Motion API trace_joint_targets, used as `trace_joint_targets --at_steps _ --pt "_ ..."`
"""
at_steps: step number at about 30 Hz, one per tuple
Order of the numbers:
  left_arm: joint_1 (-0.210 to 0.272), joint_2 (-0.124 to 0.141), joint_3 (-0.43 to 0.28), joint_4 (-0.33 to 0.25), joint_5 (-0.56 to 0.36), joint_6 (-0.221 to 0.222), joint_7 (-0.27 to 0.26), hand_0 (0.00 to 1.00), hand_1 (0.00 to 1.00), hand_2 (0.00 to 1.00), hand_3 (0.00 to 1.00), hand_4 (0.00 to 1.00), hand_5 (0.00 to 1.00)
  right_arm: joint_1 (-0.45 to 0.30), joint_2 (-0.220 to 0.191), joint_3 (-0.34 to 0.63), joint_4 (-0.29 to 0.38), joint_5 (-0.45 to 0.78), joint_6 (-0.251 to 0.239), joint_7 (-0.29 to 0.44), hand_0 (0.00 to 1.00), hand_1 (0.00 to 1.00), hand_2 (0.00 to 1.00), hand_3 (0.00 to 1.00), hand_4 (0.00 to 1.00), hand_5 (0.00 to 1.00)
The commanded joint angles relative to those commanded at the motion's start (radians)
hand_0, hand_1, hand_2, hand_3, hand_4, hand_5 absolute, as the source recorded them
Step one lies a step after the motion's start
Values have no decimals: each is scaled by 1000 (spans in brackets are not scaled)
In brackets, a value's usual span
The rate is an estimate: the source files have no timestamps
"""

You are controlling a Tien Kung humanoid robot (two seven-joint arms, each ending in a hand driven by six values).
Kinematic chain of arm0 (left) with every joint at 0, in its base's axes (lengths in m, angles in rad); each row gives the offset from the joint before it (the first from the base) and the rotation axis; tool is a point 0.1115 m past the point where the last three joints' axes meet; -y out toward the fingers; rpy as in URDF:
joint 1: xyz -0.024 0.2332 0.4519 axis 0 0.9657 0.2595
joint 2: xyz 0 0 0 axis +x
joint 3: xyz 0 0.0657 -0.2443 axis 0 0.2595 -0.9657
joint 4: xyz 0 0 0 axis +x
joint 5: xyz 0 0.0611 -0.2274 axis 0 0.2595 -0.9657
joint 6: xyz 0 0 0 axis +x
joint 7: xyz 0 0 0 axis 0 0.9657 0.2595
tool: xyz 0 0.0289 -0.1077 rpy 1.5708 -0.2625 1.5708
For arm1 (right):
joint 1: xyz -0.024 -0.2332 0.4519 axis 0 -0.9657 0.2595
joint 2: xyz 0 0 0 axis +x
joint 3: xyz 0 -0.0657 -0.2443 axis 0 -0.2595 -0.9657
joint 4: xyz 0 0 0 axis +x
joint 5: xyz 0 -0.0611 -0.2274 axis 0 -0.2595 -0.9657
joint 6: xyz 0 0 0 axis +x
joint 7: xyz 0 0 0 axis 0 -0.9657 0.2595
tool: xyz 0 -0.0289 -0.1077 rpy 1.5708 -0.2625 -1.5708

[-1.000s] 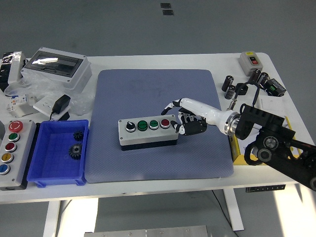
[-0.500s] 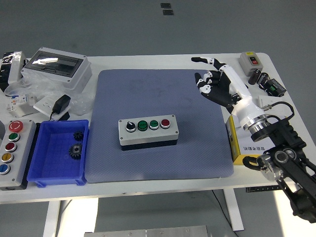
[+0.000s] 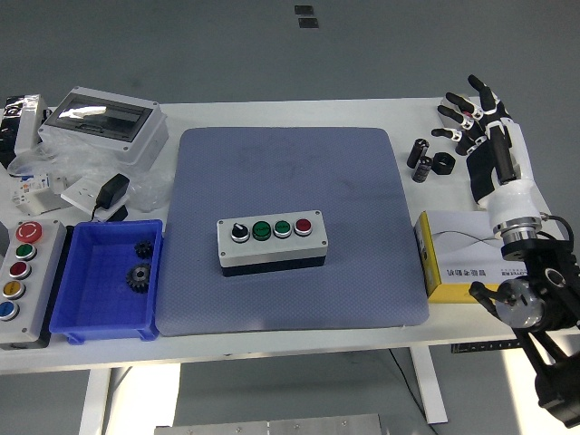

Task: Pick up the button,place it on the desk,press the button,press the button

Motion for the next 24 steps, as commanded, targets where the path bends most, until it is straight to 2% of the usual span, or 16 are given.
trace_joint_targets --at_steps 1,6,7,12,13,18,19,24 --pt "1 2 -1 0 1 2 4 634 588 544 603 698 437 1 2 -1 0 -6 -3 -1 814 802 840 903 998 998" --pt "0 12 6 0 -8 13 9 634 588 544 603 698 437 0 10 -4 -4 -32 -14 -5 814 802 840 903 998 998" --pt "-1 13 8 0 -10 14 8 634 589 544 603 696 438 -2 10 -5 -5 -34 -16 -6 826 800 835 885 954 998" --pt "1 14 13 0 -11 17 11 634 589 544 603 696 438 -16 13 -1 -4 -55 -27 -16 826 800 835 885 954 998" --pt "2 13 11 0 -11 18 12 634 589 546 602 691 443 -19 14 1 -3 -59 -29 -18 836 802 833 879 874 998" --pt "9 3 4 0 -3 19 25 634 589 546 602 691 443 -33 20 3 0 -76 -36 -21 836 802 833 879 874 998" --pt "10 3 3 0 -1 19 26 634 589 547 602 690 443 -34 21 2 0 -79 -37 -21 838 802 833 875 810 998" --pt "6 4 0 0 3 22 26 634 589 547 602 690 443 -36 23 3 1 -91 -41 -24 838 802 833 875 810 998"
